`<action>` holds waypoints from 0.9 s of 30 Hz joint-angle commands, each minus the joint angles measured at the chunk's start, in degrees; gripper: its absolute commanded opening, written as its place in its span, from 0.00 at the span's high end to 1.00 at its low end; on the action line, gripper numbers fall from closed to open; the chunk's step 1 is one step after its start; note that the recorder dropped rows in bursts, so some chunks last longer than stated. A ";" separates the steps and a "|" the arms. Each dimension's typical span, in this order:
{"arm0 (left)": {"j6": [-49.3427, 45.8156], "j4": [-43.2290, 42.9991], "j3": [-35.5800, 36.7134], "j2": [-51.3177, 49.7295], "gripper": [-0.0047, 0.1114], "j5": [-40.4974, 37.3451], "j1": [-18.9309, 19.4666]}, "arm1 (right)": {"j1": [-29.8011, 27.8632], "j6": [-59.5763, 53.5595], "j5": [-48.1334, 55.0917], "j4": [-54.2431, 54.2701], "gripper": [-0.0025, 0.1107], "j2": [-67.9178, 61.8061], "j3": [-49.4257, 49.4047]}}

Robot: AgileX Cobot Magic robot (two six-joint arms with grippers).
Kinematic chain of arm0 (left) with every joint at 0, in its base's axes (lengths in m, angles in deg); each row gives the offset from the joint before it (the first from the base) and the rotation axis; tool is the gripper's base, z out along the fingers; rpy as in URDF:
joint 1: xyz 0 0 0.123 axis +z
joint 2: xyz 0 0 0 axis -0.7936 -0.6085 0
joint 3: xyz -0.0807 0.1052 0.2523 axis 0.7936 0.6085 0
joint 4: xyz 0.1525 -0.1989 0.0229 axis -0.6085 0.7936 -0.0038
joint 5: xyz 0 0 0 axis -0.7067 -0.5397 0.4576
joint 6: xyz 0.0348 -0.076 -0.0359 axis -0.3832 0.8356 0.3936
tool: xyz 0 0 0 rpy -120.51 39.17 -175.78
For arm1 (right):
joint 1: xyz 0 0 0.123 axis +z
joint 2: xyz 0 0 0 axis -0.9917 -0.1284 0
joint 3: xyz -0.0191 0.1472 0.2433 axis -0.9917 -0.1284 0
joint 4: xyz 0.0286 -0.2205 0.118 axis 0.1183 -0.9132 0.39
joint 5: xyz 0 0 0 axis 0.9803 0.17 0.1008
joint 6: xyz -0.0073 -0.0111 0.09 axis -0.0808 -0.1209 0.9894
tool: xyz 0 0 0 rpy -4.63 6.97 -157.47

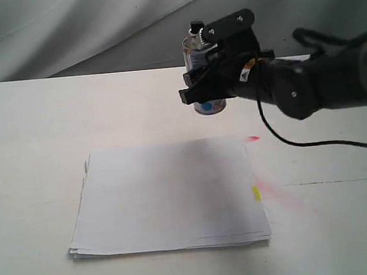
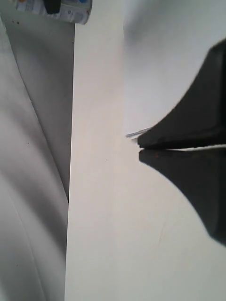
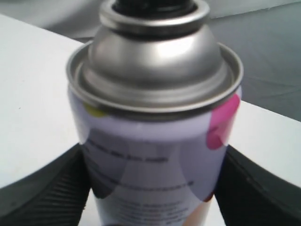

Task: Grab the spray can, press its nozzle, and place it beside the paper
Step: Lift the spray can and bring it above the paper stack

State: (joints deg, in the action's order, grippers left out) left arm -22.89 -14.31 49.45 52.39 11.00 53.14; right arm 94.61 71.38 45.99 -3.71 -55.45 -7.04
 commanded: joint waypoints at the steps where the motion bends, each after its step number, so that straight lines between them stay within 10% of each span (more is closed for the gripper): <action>1: -0.06 -0.02 0.28 0.39 0.96 0.28 -0.20 | 0.10 -1.31 17.16 -3.68 0.98 10.27 0.35; 13: -0.06 -0.02 0.28 0.39 0.96 0.28 -0.20 | 6.18 -8.24 46.99 -6.53 0.98 21.88 0.22; 24: -0.06 -0.02 0.28 0.39 0.96 0.28 -0.20 | 22.74 32.12 41.21 -73.30 0.98 12.94 -5.97; 27: -0.06 -0.02 0.28 0.39 0.96 0.28 -0.20 | 24.10 34.79 43.02 -76.36 0.98 9.74 -5.97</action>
State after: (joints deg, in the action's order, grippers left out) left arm -22.89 -14.31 49.45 52.39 11.00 53.14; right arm 117.72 103.06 87.90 -74.77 -43.94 -13.09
